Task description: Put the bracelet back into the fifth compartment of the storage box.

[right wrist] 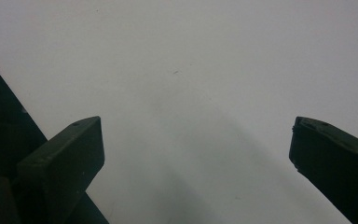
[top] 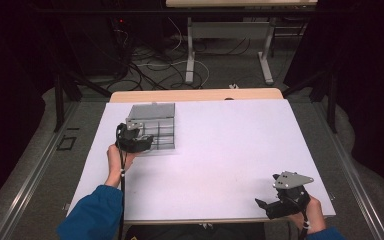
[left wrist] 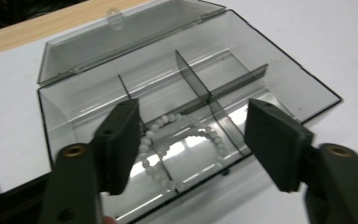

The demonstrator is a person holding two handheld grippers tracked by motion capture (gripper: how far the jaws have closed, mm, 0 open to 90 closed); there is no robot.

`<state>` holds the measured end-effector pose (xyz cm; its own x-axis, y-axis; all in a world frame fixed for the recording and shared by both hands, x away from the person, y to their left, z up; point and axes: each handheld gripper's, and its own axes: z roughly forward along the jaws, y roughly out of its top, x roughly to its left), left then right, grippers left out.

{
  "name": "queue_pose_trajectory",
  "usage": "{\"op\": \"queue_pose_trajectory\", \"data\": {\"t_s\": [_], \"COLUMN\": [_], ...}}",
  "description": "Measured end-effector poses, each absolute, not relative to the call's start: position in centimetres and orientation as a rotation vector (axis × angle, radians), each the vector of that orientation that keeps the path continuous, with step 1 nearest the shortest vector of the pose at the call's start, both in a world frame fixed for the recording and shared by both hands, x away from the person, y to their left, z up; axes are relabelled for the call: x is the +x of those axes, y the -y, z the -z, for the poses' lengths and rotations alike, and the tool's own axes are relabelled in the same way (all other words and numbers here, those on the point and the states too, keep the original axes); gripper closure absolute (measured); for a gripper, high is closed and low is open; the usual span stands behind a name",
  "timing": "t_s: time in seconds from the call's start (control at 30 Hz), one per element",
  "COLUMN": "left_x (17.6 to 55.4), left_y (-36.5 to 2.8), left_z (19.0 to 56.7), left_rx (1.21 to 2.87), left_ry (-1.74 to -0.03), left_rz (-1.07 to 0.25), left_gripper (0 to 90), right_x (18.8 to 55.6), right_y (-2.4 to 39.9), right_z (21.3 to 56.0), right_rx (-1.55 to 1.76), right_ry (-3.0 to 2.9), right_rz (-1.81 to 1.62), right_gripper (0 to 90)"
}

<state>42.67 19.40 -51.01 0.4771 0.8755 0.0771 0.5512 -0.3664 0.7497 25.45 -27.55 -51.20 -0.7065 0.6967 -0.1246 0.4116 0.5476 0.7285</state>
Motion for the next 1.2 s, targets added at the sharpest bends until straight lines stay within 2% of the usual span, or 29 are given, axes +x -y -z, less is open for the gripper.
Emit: {"op": "queue_pose_trajectory", "data": {"t_s": [0.13, 0.5, 1.2], "left_x": [41.8, 39.0, 31.5], "left_y": [-19.3, -19.5, -19.4], "left_z": [50.7, 50.2, 49.5], "left_rx": [2.067, 2.106, 2.179], "left_ry": [-1.164, -1.124, -0.980], "left_rz": [-0.607, -0.610, -0.579], "left_gripper": [18.3, 2.4, 0.1], "right_x": [25.4, 25.3, 25.3], "right_y": [27.5, 27.5, 27.5], "right_z": [51.2, 51.2, 51.1], "right_rx": [0.912, 0.918, 0.900], "right_ry": [-2.379, -2.383, -2.375], "right_rz": [-0.975, -0.970, -0.966], "right_gripper": [2.5, 2.6, 2.6]}}
